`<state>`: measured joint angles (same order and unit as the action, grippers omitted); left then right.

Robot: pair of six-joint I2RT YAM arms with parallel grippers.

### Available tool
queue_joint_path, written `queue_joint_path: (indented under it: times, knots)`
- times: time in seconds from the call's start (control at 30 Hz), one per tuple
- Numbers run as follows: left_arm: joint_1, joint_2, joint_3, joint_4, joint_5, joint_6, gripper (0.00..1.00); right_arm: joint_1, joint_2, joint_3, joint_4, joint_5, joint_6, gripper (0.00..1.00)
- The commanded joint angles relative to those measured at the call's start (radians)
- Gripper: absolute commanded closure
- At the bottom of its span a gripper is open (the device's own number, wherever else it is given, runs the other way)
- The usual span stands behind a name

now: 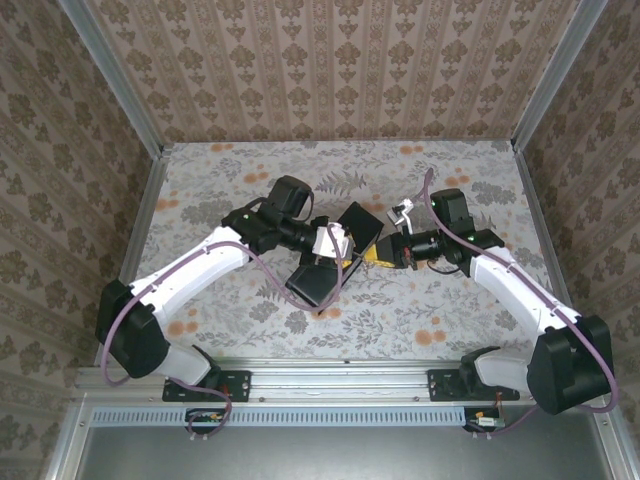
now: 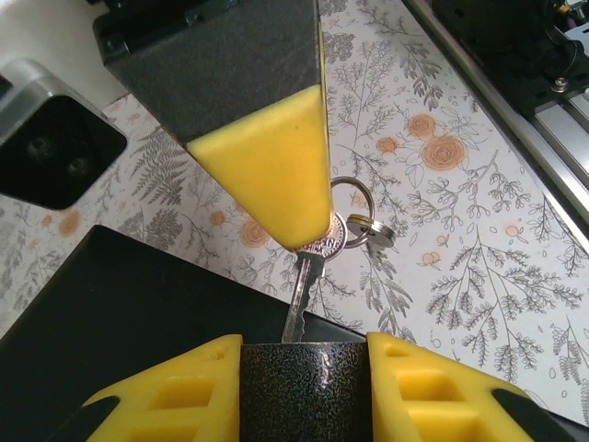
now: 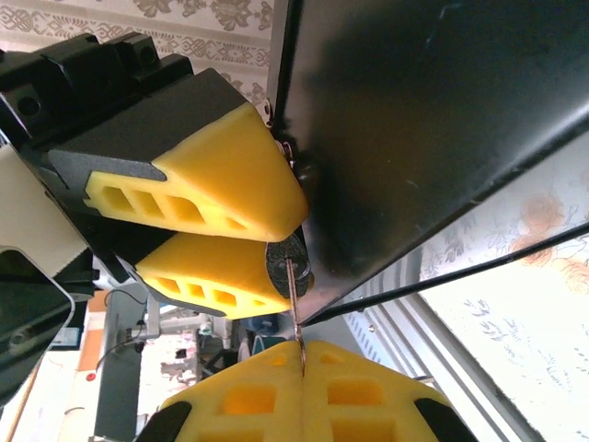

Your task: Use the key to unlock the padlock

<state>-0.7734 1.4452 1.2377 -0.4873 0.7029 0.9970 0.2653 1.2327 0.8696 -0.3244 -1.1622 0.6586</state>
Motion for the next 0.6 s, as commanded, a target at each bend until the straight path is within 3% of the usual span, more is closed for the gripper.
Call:
queue_joint_path:
  times: [0.0,0.27,0.57]
  knots:
    - [-0.017,-0.063,0.005,0.048,0.086,0.075,0.85,-0.002,0.002,0.042,-0.004,-0.072,0.038,1.0]
    - [-0.008,-0.075,-0.024,0.061,0.109,0.111,0.85,-0.007,0.034,0.026,0.041,-0.105,0.072,1.0]
    - [0.014,-0.056,-0.035,0.093,0.141,0.122,0.85,-0.006,0.034,0.044,-0.027,-0.126,0.005,1.0]
